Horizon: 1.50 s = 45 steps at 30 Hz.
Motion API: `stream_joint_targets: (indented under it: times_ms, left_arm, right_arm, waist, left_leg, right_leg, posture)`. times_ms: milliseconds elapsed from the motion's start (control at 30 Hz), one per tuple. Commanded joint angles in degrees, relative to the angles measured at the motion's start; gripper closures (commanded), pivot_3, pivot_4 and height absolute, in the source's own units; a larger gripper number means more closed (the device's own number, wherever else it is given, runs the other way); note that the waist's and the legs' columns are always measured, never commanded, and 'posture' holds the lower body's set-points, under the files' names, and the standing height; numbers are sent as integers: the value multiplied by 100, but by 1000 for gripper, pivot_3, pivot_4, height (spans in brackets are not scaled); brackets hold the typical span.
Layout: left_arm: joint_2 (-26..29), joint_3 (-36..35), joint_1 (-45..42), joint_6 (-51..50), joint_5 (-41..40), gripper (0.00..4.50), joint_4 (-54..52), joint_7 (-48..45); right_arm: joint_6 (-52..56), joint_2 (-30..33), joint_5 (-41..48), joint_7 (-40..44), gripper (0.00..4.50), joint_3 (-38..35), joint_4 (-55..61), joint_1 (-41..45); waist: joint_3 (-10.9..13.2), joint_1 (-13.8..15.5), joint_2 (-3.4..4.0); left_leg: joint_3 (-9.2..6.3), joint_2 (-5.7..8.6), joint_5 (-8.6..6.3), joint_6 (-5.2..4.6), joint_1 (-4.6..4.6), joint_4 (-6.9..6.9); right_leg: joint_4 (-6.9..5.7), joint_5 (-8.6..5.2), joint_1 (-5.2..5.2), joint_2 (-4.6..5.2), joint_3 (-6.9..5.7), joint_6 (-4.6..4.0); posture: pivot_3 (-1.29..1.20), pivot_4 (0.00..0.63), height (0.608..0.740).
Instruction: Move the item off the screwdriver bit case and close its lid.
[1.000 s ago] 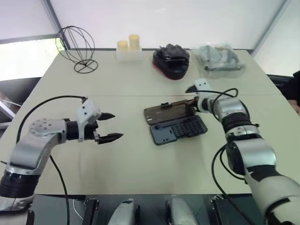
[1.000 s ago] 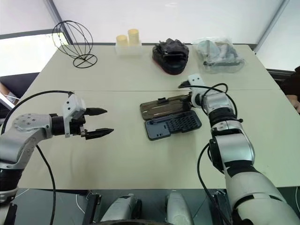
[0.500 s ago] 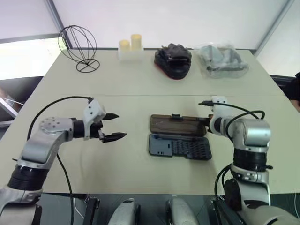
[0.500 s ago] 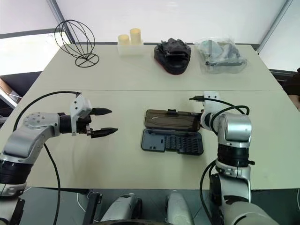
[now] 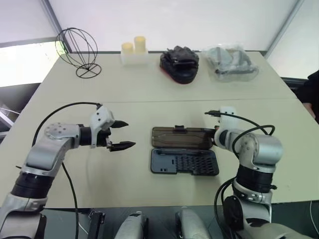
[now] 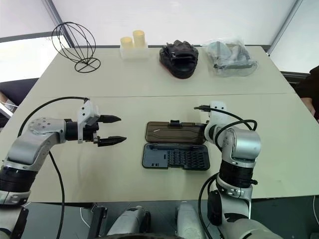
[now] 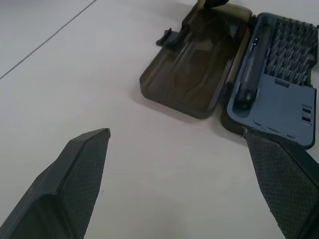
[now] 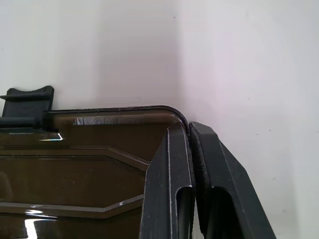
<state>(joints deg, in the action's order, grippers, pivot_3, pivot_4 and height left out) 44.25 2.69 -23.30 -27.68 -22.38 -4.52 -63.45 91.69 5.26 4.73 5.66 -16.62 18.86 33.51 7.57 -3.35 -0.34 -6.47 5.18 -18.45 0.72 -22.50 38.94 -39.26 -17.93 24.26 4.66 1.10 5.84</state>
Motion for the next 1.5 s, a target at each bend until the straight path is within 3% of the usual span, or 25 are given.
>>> stream_joint_targets:
  times_ms: [33,533,800,900,1100,1233,1400,1500]
  left_arm:
    - [-10,-64,-101,108,21,0,-23,-2]
    - [-56,-51,-38,132,82,0,-49,6]
    - [-100,-42,-80,158,86,0,67,-6]
    - [-141,-93,-106,125,43,0,182,4]
    - [-152,-78,-36,236,117,0,359,-26]
    - [-193,-173,20,190,-5,0,407,-29]
    - [-521,-751,-296,-712,-927,0,505,115]
    - [-479,-594,-352,-812,-928,0,361,-3]
  right_arm:
    - [81,-209,165,-6,4452,178,183,-104]
    - [81,-716,235,-275,4452,390,638,-485]
    - [81,-389,329,-175,4452,598,547,-504]
    - [81,-257,366,-163,3570,645,555,-521]
    - [81,288,646,-37,498,892,980,-751]
    - [81,798,1129,62,498,589,1580,-851]
    - [81,1383,2078,-108,498,-94,2041,-736]
    - [81,1706,2737,-379,498,-339,2092,-749]
  waist:
    - [0,-46,0]
    - [-1,-72,1]
    - [-1,-70,2]
    - [-1,-66,2]
    - [-2,-18,1]
    - [0,90,3]
    - [0,90,2]
    - [0,76,3]
  left_leg:
    - [0,0,0,0,0,-1]
    - [0,-2,1,2,1,-6]
    - [0,-2,1,2,1,-5]
    - [-1,-2,1,2,1,-5]
    - [-5,1,1,1,1,3]
    - [-5,7,1,1,1,8]
    - [-3,6,0,0,0,10]
    - [-2,4,0,0,0,8]
  right_leg:
    - [-1,0,0,0,0,0]
    - [-3,0,6,-3,0,0]
    - [-2,0,5,-3,0,0]
    - [-2,0,5,-3,0,0]
    - [-2,0,-4,-1,0,0]
    - [-1,0,-7,4,1,0]
    - [0,0,-7,4,2,0]
    - [0,0,-6,3,2,0]
  posture:
    - [0,150,740]
    - [0,150,740]
    - [0,150,740]
    - [0,150,740]
    - [0,150,740]
    - [0,150,740]
    - [0,150,740]
    - [0,150,740]
